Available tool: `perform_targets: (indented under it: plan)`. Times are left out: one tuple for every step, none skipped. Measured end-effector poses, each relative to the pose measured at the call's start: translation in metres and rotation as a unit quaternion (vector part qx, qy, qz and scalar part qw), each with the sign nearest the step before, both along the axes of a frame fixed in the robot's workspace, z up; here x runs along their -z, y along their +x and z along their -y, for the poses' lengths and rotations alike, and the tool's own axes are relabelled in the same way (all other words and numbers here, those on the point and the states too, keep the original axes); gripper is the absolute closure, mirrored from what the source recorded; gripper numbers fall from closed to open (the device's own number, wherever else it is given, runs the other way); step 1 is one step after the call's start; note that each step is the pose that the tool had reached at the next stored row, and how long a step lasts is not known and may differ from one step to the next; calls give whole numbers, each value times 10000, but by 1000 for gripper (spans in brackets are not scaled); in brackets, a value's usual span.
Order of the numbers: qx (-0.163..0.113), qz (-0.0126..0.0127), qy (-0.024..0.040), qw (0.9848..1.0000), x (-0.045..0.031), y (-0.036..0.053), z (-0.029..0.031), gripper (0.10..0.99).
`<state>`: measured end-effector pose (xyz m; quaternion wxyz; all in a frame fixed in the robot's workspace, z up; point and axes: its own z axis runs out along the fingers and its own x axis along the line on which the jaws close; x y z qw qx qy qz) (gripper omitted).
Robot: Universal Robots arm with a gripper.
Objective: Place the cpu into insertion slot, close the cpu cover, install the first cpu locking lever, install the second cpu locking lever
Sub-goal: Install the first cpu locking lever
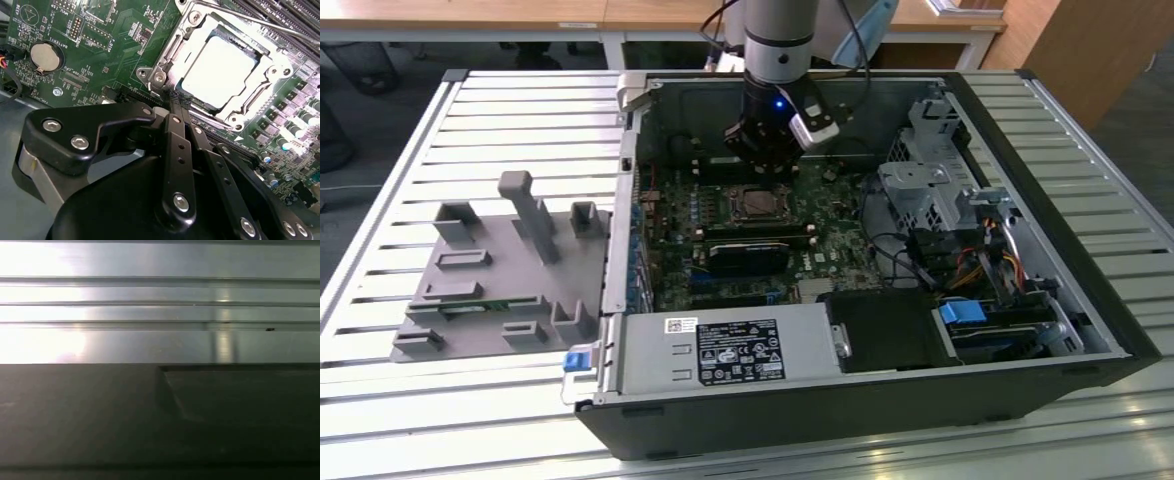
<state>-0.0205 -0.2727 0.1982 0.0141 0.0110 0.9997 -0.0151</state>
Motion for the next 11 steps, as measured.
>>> perform_targets:
  plan:
    - [0, 0, -3, 10000, 5, 0, -3, 980]
    - [-1, 0, -3, 10000, 9, 1, -4, 980]
    - [-1, -1, -5, 10000, 13, 1, -6, 980]
    - [0, -1, -6, 10000, 15, 1, -8, 980]
    - [0, -1, -7, 10000, 15, 1, -9, 980]
    - [0, 0, -6, 10000, 16, 1, -11, 980]
    - [0, 0, -5, 10000, 16, 1, -14, 980]
    - [0, 0, -4, 10000, 16, 2, -17, 980]
    - [0, 0, -1, 10000, 16, 1, -18, 980]
    - [-1, 0, 2, 10000, 16, 1, -19, 980]
    - [-1, 0, 8, 10000, 15, 1, -19, 980]
